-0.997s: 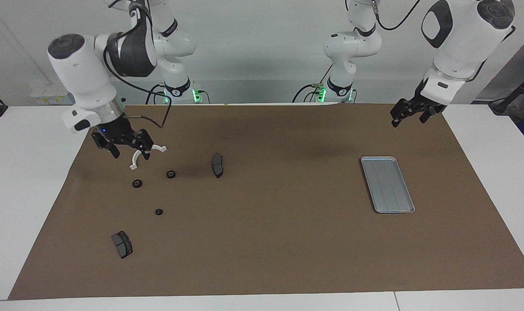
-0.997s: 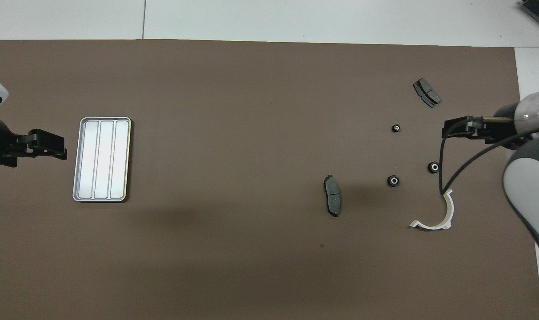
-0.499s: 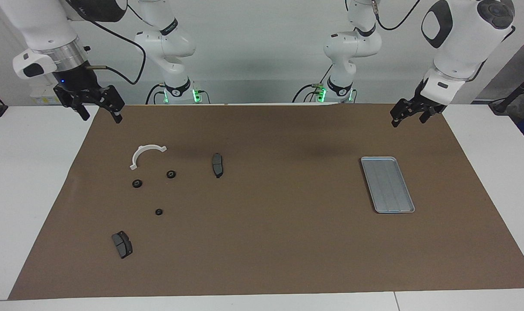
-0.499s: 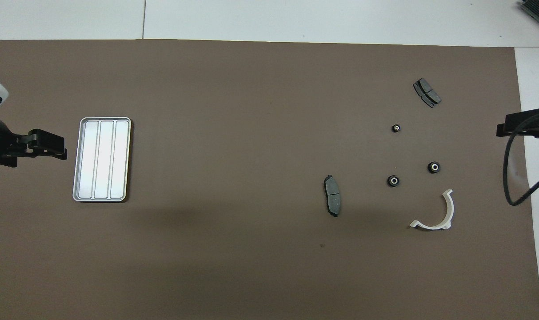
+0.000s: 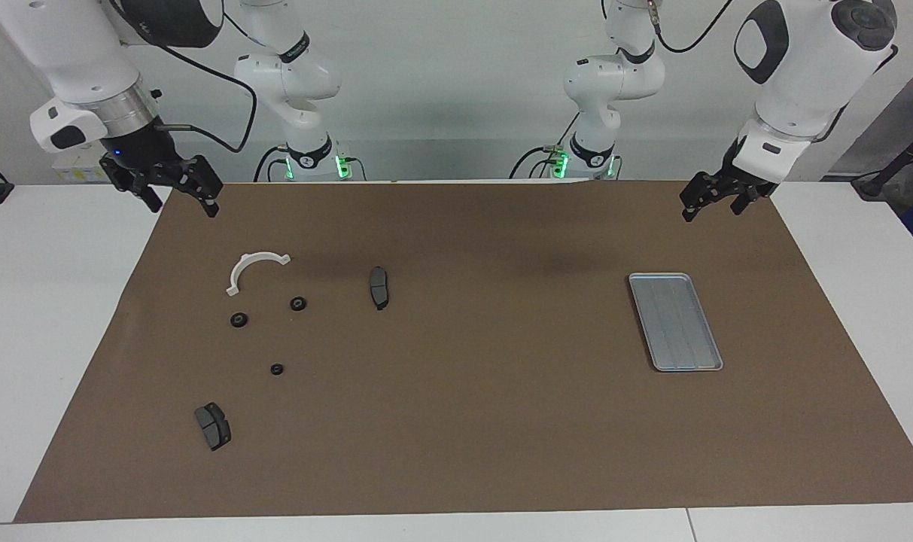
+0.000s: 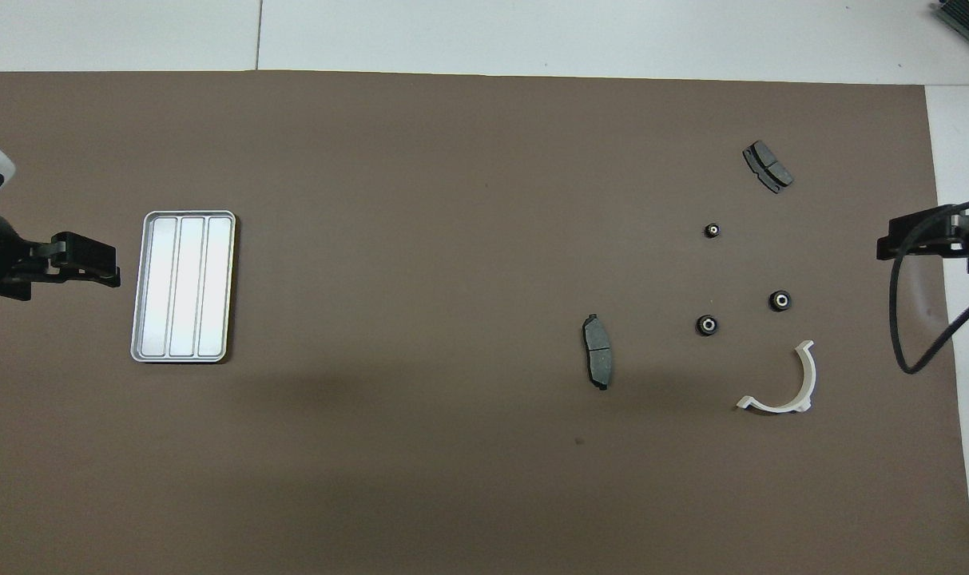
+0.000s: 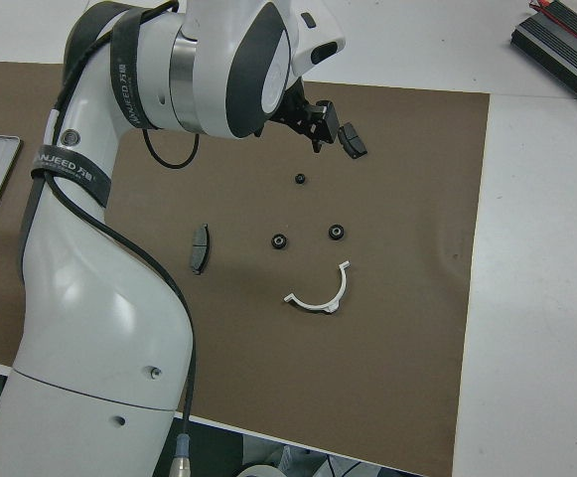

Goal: Place bearing gear from tray to pile

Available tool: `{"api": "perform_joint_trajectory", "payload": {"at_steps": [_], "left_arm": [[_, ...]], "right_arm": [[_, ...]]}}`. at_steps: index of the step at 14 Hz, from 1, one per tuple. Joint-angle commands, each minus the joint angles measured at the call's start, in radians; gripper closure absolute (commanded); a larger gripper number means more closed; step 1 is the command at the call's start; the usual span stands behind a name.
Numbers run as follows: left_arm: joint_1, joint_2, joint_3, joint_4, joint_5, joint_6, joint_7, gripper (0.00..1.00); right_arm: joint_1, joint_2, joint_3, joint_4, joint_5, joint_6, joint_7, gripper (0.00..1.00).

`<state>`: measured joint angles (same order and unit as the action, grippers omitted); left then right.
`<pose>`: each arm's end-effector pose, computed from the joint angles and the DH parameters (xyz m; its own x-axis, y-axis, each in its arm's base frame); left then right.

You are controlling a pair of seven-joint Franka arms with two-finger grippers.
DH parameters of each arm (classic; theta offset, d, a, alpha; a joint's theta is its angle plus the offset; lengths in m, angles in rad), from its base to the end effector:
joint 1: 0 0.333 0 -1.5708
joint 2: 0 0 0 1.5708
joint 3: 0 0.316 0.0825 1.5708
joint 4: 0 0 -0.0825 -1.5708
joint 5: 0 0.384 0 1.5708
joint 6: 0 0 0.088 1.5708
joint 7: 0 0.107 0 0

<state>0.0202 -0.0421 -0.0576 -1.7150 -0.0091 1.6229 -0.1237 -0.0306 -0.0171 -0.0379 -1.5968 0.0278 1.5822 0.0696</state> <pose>0.5417 -0.0218 0.5838 0.9949 0.0869 -0.0505 0.0870 -0.9962 0.0004 0.5490 -0.0349 0.6227 0.9904 -0.1379 0.0005 -0.1379 -0.9900 -0.0286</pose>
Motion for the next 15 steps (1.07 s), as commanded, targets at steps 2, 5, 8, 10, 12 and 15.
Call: {"api": "perform_joint_trajectory", "payload": {"at_steps": [2, 5, 8, 10, 12, 15], "left_arm": [[0.004, -0.030, -0.004, -0.034, 0.012, 0.017, 0.006, 0.00], [0.006, -0.030, -0.004, -0.034, 0.012, 0.017, 0.006, 0.00], [0.006, -0.030, -0.004, -0.034, 0.012, 0.015, 0.006, 0.00], [0.006, -0.030, -0.004, -0.034, 0.012, 0.026, 0.007, 0.00], [0.006, -0.030, -0.004, -0.034, 0.012, 0.029, 0.016, 0.00], [0.006, -0.030, -0.004, -0.034, 0.012, 0.032, 0.018, 0.00]], "right_arm": [[0.001, -0.032, 0.009, -0.043, -0.014, -0.016, -0.047, 0.00], [0.003, -0.041, 0.015, -0.064, -0.014, -0.002, -0.057, 0.00], [0.020, -0.047, 0.016, -0.081, -0.014, 0.001, -0.059, 0.00], [0.024, -0.047, 0.016, -0.084, -0.014, 0.016, -0.054, 0.00], [0.026, -0.047, 0.016, -0.091, -0.014, 0.038, -0.053, 0.00], [0.026, -0.047, 0.016, -0.091, -0.014, 0.038, -0.054, 0.00]]}}
